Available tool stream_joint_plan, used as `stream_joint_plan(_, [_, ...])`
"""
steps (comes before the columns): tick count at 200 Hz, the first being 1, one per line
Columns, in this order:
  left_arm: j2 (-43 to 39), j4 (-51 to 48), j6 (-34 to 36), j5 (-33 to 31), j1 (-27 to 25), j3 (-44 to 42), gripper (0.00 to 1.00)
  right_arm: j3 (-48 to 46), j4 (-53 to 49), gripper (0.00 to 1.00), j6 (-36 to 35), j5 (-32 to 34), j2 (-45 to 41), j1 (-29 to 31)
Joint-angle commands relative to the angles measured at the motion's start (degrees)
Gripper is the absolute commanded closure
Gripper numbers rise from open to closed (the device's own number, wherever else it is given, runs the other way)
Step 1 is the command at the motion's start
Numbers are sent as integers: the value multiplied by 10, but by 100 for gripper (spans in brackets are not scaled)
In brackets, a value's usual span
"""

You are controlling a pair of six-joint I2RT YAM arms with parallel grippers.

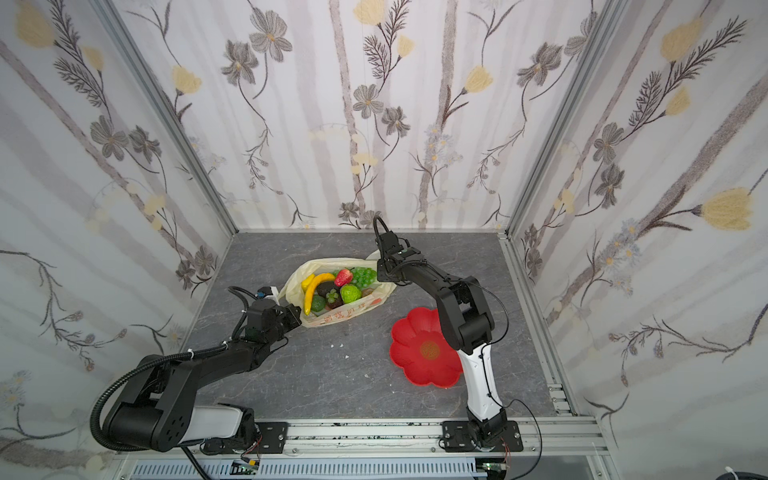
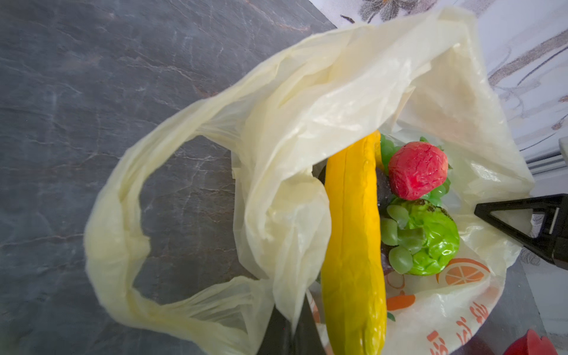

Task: Take the fake fruits out of the plastic bag
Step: 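Hold the bag handle with the right gripper while the left gripper reaches in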

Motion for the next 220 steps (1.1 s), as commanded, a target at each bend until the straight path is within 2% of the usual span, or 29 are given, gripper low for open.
stream_joint_plan(1, [13, 6, 15, 18, -19, 16, 100, -48, 57, 89, 18, -17, -42, -15])
stream_joint_plan(54, [51, 6, 14, 24, -91, 48, 100, -203, 134, 89, 26, -61, -141, -67])
stream_joint_plan(77, [63, 6, 3, 6, -124, 53, 100, -254, 160, 89, 27, -73, -171, -80])
stream_joint_plan(113, [44, 9, -35, -23, -185, 35, 100, -320, 194, 90, 33, -87, -215, -86])
stream_joint_plan(140, [32, 8, -55, -40, -205, 23, 100, -355, 219, 89, 37, -102, -242, -86])
stream_joint_plan(154, [15, 7, -60, -47, -205, 12, 93, -362, 221, 90, 36, -100, -246, -86])
stream_joint_plan(175, [-25, -12, -60, -64, -204, 2, 75, -365, 223, 89, 31, -96, -247, -87])
stream_joint_plan(209, [-105, -175, -46, -157, -202, 29, 44, -360, 227, 88, 25, -104, -244, -87])
stream_joint_plan(220, [-129, -224, -33, -178, -200, 38, 37, -358, 228, 87, 25, -105, -244, -86])
